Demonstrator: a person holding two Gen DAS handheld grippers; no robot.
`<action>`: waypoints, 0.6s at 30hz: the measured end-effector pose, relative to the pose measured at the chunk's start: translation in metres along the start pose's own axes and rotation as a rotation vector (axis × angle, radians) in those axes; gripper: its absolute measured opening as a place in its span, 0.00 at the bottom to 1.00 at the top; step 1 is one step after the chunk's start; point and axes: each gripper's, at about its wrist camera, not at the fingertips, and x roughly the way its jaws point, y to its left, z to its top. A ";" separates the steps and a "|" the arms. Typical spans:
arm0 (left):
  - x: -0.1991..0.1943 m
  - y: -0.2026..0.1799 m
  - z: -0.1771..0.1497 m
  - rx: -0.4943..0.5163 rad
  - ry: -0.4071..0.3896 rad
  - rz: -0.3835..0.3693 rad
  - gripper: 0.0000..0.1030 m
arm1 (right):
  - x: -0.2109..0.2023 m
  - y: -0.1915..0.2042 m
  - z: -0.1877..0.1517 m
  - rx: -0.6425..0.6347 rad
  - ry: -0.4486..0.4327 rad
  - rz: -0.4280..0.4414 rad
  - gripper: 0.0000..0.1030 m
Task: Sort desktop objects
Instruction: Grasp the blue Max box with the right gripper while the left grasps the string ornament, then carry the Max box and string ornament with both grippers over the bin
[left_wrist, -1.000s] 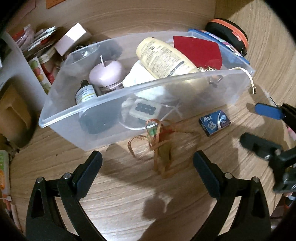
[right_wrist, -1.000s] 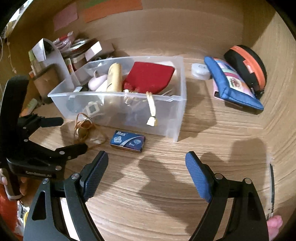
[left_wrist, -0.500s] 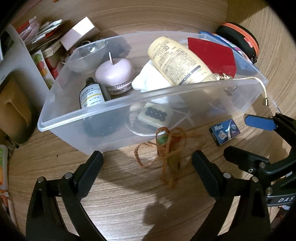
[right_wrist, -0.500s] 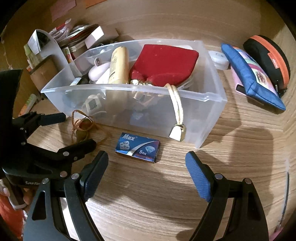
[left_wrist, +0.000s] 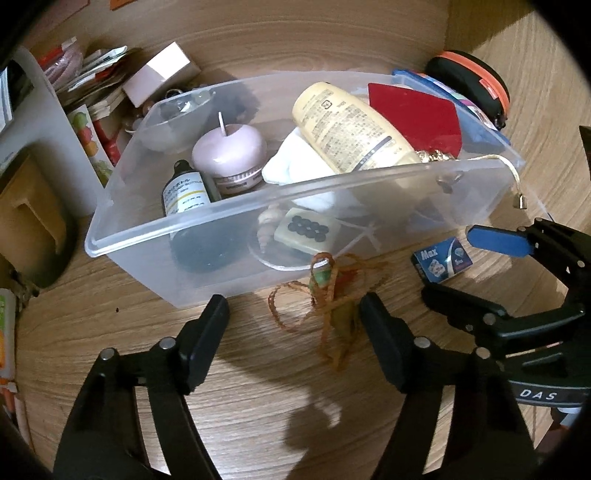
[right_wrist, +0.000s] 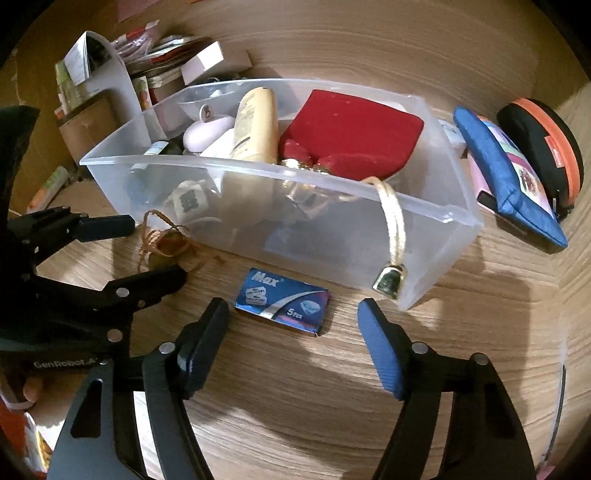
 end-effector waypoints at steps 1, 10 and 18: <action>-0.002 -0.002 -0.001 -0.001 -0.002 -0.003 0.65 | 0.000 0.000 0.001 0.001 0.000 0.000 0.67; 0.001 0.018 0.001 -0.024 -0.018 0.004 0.37 | 0.000 -0.001 0.003 0.000 -0.012 0.006 0.48; 0.001 0.014 0.000 -0.009 -0.028 0.045 0.18 | -0.010 -0.010 0.001 0.060 -0.040 0.092 0.48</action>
